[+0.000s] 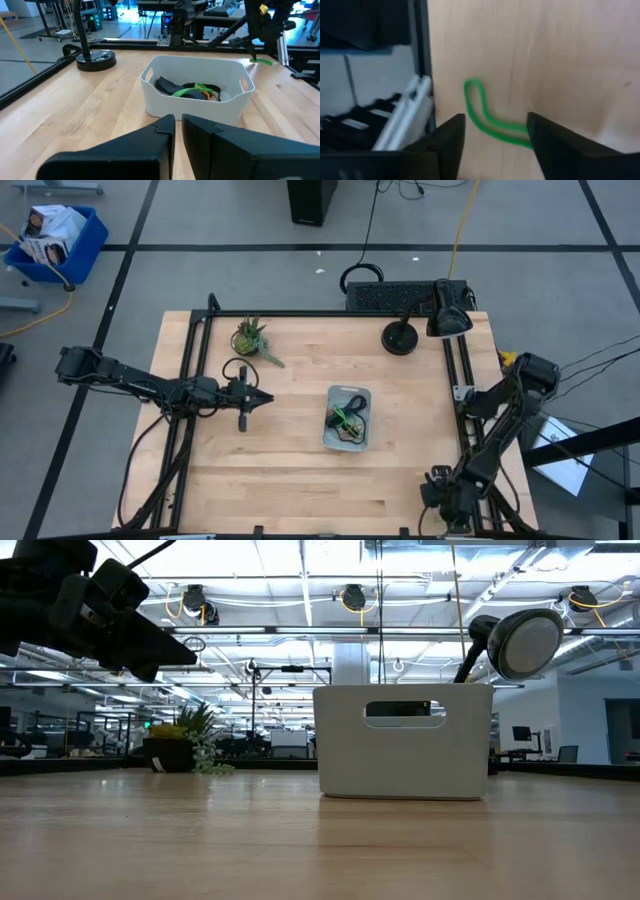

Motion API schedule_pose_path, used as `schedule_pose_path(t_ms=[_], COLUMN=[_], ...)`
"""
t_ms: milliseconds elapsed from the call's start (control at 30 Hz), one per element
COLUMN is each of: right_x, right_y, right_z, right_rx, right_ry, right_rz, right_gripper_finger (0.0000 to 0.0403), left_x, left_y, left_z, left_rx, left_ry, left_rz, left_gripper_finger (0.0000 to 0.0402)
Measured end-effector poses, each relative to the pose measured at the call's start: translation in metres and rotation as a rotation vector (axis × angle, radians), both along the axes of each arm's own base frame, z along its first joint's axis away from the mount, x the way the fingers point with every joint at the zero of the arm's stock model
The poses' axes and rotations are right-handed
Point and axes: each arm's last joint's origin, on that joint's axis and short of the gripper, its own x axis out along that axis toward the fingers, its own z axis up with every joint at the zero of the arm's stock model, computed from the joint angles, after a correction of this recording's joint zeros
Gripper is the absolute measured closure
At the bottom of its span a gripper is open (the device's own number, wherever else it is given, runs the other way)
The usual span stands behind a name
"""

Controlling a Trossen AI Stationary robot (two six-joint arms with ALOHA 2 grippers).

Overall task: Pick and place rubber bands into bin
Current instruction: Put the green rubber band into the white bin

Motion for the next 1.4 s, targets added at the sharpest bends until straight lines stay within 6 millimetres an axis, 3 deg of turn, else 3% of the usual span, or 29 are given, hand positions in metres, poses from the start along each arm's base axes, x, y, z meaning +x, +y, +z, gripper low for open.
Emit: schedule_pose_path(t_ms=[100, 233, 533, 833, 1000, 1200, 1300, 1400], right_x=[-0.008, -0.019, -0.034, -0.037, -0.037, -0.038, -0.035, -0.026], right_y=[0.007, 0.016, 0.023, 0.021, 0.019, 0.017, 0.015, 0.010], right_z=[-0.008, -0.017, -0.046, -0.048, -0.049, -0.049, -0.047, -0.028], right_rx=[-0.029, -0.095, -0.277, -0.350, -0.362, -0.377, -0.373, -0.384], right_ry=[0.014, -0.002, -0.036, -0.097, -0.072, -0.039, -0.023, -0.015], right_rz=[0.035, 0.079, 0.234, 0.255, 0.243, 0.235, 0.223, 0.234], right_gripper_finger=[0.0175, 0.0164, 0.0188, 0.0207, 0.0254, 0.0381, 0.0393, 0.0401], left_x=[0.000, 0.000, 0.000, 0.000, 0.000, 0.000, 0.000, 0.000], left_y=[0.000, 0.001, 0.001, 0.001, 0.001, 0.001, 0.001, 0.001], left_z=[0.000, 0.000, -0.001, -0.001, -0.001, -0.001, -0.001, -0.001], left_rx=[0.001, 0.004, 0.004, -0.007, -0.015, -0.018, -0.018, -0.020], left_ry=[0.003, 0.005, 0.005, 0.012, 0.010, 0.010, 0.010, 0.009], left_rz=[0.001, 0.022, 0.033, 0.046, 0.048, 0.049, 0.049, 0.049], left_gripper_finger=[0.0360, 0.0360, 0.0360, 0.0360, 0.0360, 0.0360, 0.0360, 0.0360])
